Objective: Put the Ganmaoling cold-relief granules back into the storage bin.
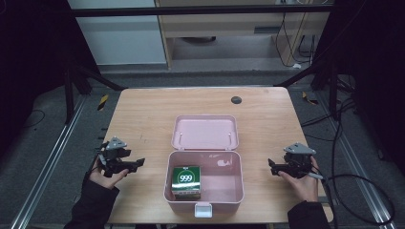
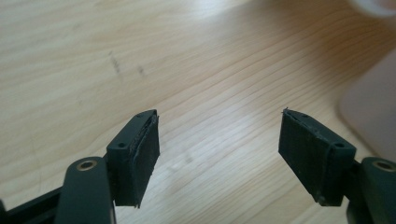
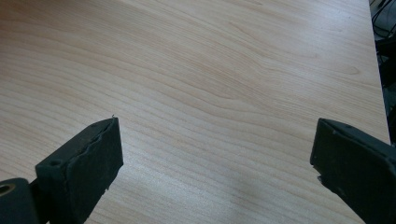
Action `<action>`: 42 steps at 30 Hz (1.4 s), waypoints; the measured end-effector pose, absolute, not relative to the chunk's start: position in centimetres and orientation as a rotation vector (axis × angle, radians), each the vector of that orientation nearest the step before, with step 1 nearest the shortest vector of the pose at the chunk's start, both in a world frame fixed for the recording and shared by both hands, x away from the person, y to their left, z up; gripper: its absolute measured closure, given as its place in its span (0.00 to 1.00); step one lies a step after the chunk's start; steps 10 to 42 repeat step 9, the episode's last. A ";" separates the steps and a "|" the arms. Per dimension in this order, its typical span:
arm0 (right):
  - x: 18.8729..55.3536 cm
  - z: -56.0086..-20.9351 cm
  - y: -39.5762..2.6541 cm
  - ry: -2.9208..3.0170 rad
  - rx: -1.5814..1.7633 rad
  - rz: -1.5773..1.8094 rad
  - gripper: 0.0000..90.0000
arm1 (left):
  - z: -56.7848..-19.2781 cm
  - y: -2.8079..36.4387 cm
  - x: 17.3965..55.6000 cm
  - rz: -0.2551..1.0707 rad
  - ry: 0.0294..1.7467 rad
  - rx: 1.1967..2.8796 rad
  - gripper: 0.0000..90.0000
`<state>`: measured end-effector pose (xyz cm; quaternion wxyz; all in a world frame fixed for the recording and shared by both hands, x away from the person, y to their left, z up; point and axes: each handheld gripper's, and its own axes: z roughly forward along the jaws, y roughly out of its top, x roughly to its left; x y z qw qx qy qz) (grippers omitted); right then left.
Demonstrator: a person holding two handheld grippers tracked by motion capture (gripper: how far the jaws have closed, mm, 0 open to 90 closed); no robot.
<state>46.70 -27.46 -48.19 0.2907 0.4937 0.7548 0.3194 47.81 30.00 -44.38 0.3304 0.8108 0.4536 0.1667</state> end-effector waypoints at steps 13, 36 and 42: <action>46.8 -48.5 -27.5 2.023 1.322 0.837 0.03 | -46.2 31.5 48.5 0.448 1.293 2.101 0.29; 46.8 -48.5 -27.5 2.023 1.322 0.837 0.03 | -46.2 31.5 48.5 0.448 1.293 2.101 0.29; 46.8 -48.5 -27.5 2.023 1.322 0.837 0.03 | -46.2 31.5 48.5 0.448 1.293 2.101 0.29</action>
